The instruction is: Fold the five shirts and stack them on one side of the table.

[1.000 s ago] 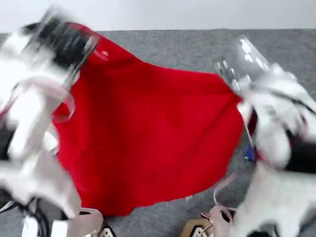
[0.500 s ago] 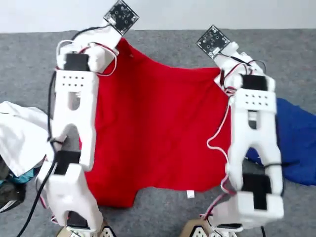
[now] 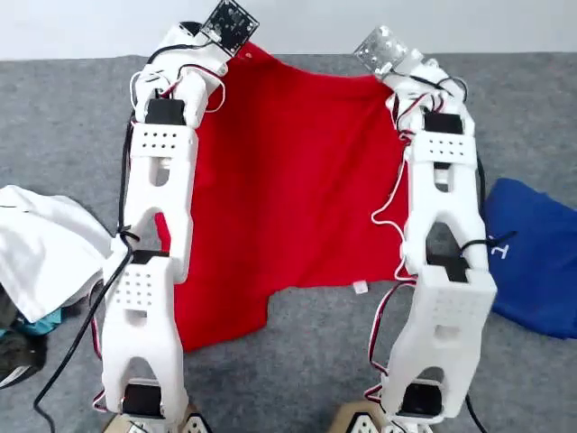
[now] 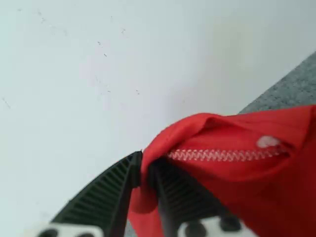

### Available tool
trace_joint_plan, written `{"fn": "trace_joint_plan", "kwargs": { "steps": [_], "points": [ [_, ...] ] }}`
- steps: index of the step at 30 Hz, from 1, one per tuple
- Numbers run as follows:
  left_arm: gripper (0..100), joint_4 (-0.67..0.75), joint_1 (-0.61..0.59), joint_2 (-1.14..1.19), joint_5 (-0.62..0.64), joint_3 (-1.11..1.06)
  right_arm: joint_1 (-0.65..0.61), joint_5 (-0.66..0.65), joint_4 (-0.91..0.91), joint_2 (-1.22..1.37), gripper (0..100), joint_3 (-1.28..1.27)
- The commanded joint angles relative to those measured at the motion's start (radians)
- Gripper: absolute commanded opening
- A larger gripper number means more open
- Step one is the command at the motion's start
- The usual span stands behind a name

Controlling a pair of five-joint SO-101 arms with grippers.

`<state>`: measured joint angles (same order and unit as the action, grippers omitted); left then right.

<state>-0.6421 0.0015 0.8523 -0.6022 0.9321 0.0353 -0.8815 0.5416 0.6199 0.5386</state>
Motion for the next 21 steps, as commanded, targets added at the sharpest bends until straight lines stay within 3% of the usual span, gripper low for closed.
{"fn": "trace_joint_plan", "kwargs": {
  "steps": [1,11,16,21],
  "points": [
    [0,-0.101,0.002,0.012,-0.012,0.136,0.004,-0.014,0.058,-0.007,1.0,0.110],
    [0,-0.746,0.000,0.021,-0.017,0.323,0.001,-0.043,0.443,-0.062,1.0,0.114],
    [0,-1.079,0.000,0.020,-0.121,0.443,-0.002,-0.046,0.627,-0.114,1.0,0.114],
    [0,-1.115,-0.040,-0.011,-0.130,0.472,-0.015,-0.046,0.753,-0.154,1.0,0.114]
  ]
}}
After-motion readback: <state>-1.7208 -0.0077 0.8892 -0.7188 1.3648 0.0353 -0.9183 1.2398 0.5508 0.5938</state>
